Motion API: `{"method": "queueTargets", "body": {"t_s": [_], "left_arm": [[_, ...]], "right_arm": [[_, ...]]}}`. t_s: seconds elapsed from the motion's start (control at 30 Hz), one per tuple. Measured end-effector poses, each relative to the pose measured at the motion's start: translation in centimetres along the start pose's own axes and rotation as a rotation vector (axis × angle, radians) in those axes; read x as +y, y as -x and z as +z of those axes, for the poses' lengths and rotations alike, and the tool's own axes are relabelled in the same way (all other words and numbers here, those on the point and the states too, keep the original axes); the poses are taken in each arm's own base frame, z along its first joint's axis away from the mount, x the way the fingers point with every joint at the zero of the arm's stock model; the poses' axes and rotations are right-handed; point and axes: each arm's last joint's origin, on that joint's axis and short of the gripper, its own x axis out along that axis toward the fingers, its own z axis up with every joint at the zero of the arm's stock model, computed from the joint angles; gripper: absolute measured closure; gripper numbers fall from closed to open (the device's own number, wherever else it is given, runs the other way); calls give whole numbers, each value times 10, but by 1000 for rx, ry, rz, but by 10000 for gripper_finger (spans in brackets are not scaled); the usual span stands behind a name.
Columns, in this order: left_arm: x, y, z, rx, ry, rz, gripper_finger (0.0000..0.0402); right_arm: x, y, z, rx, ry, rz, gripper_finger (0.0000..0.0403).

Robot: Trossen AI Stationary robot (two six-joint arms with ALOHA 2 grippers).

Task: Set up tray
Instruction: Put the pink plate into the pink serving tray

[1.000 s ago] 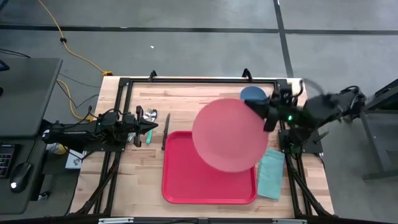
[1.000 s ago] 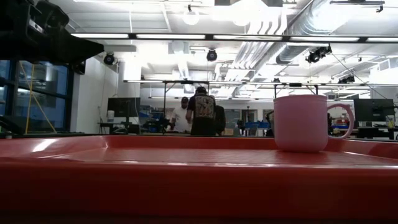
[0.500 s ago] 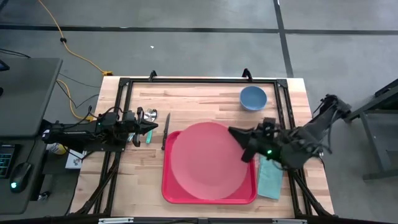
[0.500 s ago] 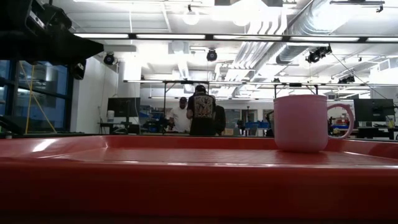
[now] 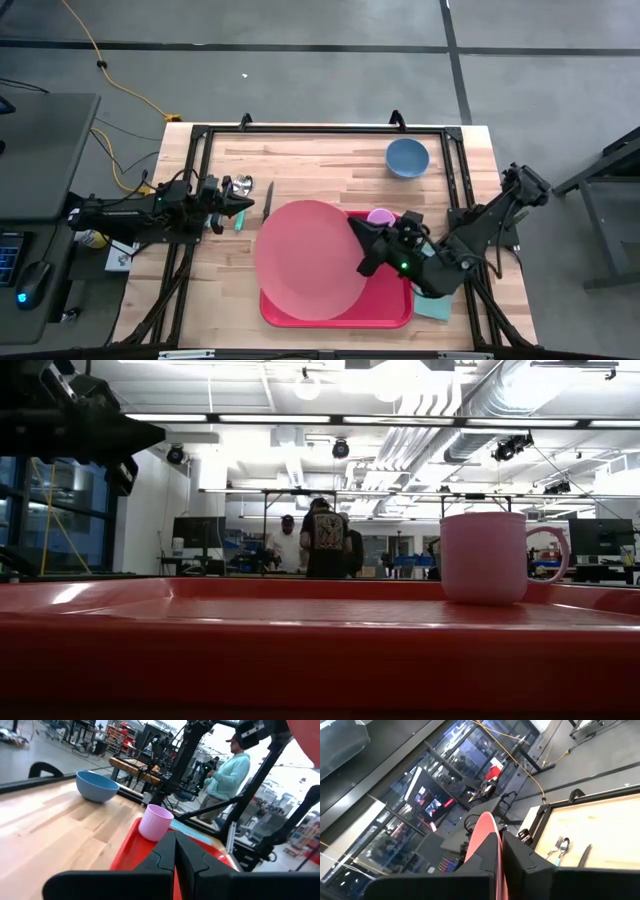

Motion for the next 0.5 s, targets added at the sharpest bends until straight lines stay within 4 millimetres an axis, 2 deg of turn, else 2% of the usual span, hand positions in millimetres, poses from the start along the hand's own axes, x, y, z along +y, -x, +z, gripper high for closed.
{"method": "queueTargets", "body": {"t_s": [0.2, 0.33, 0.5], "left_arm": [[-1, 0, 1, -14, 28, -7, 364], [-2, 0, 4, -42, 28, -19, 364], [-5, 1, 12, -118, 26, -56, 364]], "right_arm": [[-5, -7, -17, 14, 53, -10, 403], [-14, -21, -28, 65, 79, -15, 403], [-30, -40, -52, 173, 118, -37, 403]]}}
